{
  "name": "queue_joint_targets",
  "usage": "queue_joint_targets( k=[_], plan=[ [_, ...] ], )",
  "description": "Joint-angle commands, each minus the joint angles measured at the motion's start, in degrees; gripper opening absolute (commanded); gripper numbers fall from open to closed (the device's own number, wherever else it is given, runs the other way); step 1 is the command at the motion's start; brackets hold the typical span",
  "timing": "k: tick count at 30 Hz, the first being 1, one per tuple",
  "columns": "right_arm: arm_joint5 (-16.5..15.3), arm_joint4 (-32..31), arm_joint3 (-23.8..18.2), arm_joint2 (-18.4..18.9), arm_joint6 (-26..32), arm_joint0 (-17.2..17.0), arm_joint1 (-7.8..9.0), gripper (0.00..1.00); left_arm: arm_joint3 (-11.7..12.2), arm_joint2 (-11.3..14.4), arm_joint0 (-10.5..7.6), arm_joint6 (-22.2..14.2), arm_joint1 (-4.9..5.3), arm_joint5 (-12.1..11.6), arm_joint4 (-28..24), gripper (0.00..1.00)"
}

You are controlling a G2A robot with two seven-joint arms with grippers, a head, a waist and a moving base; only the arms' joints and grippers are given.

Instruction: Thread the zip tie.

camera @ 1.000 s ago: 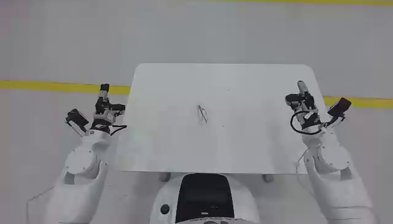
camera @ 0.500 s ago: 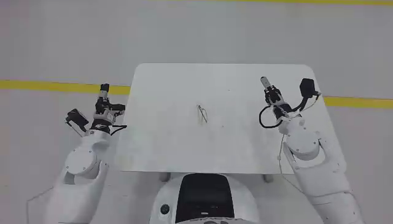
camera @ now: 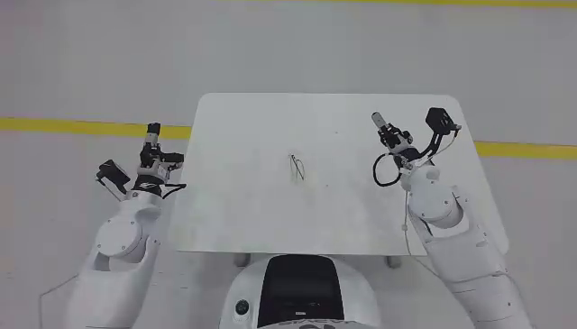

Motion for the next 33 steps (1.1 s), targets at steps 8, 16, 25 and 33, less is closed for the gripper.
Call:
queue_joint_targets(
  k=[8, 16, 25, 33],
  plan=[
    [-0.14, -10.35, 11.88, -4.51, 5.65, 7.98, -2.74, 1.00, 0.00, 0.00, 0.00, 0.00, 0.00, 0.00, 0.00, 1.00],
    [-0.14, -10.54, 12.13, -4.48, 5.93, 8.06, -2.84, 1.00, 0.00, 0.00, 0.00, 0.00, 0.00, 0.00, 0.00, 1.00],
    [-0.14, -17.91, 10.12, -6.58, 9.38, 9.61, -2.79, 1.00, 0.00, 0.00, 0.00, 0.00, 0.00, 0.00, 0.00, 1.00],
    [-0.14, -28.17, 12.46, -14.87, 19.32, 17.53, -4.57, 1.00, 0.00, 0.00, 0.00, 0.00, 0.00, 0.00, 0.00, 1.00]
  ],
)
